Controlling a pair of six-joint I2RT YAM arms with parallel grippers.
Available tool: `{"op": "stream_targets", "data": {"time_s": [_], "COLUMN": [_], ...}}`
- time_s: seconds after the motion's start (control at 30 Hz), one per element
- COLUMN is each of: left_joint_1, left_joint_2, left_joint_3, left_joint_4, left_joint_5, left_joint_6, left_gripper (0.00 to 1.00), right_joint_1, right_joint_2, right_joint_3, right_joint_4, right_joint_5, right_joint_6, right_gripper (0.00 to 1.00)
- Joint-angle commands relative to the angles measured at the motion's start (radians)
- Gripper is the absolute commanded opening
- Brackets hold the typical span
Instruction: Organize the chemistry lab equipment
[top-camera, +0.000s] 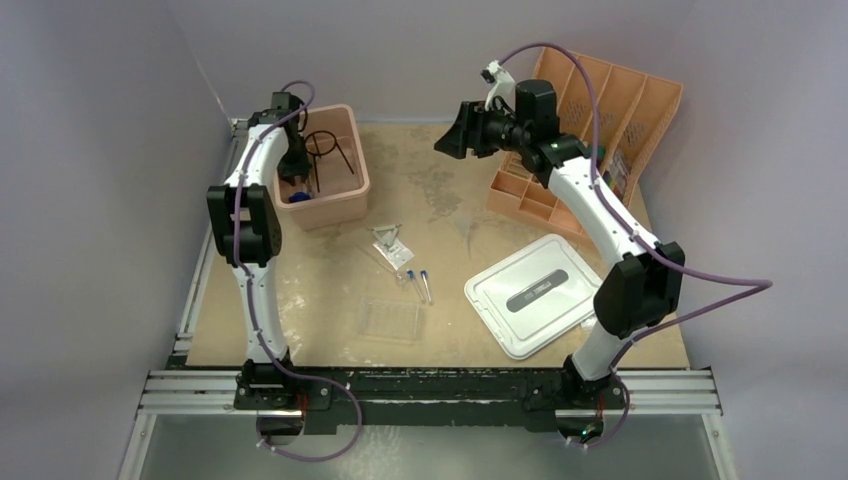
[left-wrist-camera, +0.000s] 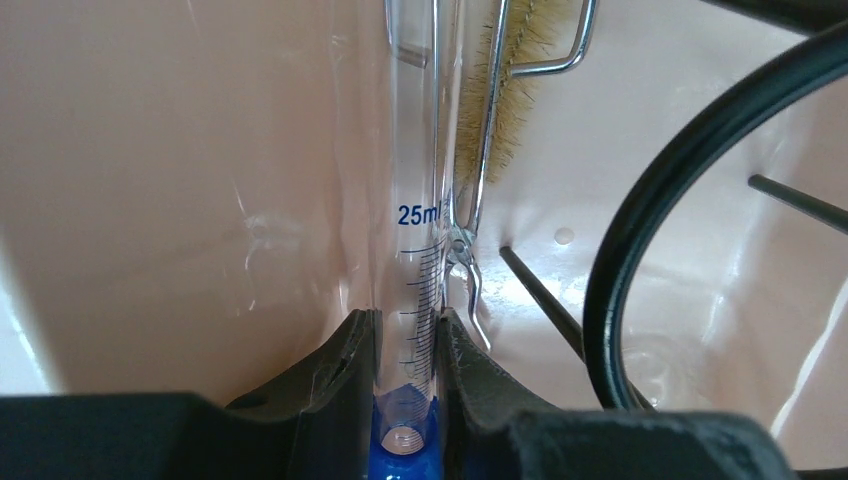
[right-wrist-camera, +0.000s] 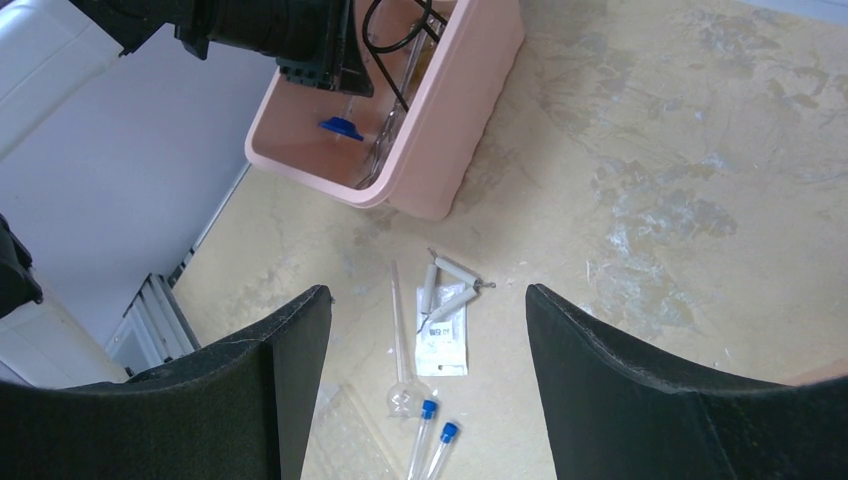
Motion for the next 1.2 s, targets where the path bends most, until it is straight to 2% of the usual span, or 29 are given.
{"op": "stream_targets", "data": {"time_s": [0.0, 0.57, 0.93, 1.17], "left_joint_1": [0.022, 0.024, 0.024, 0.024], "left_joint_2": [0.001, -0.043, -0.091, -0.188], "left_joint_3": [0.049, 0.052, 0.019, 0.01], "left_joint_4": [-0.005, 0.003, 0.013, 0.024], "left_joint_5": [-0.004, 0.022, -0.039, 0.031], "left_joint_6": [0.009, 0.011, 0.001, -0.009], "left_gripper": [0.09, 0.28, 0.31, 0.35], "right_joint_1": [-0.006, -0.006, -0.006, -0.006], "right_joint_2": [0.006, 0.024, -0.004, -0.028], "right_joint_3": [0.061, 0.062, 0.026, -0.005], "right_joint_4": [0.011, 0.03, 0.049, 0.054], "right_joint_5": [-0.012, -0.021, -0.023, 0.015], "right_joint_6": [-0.012, 0.026, 0.049, 0.05], "right_gripper": [0.73, 0.72, 0.72, 0.72]}}
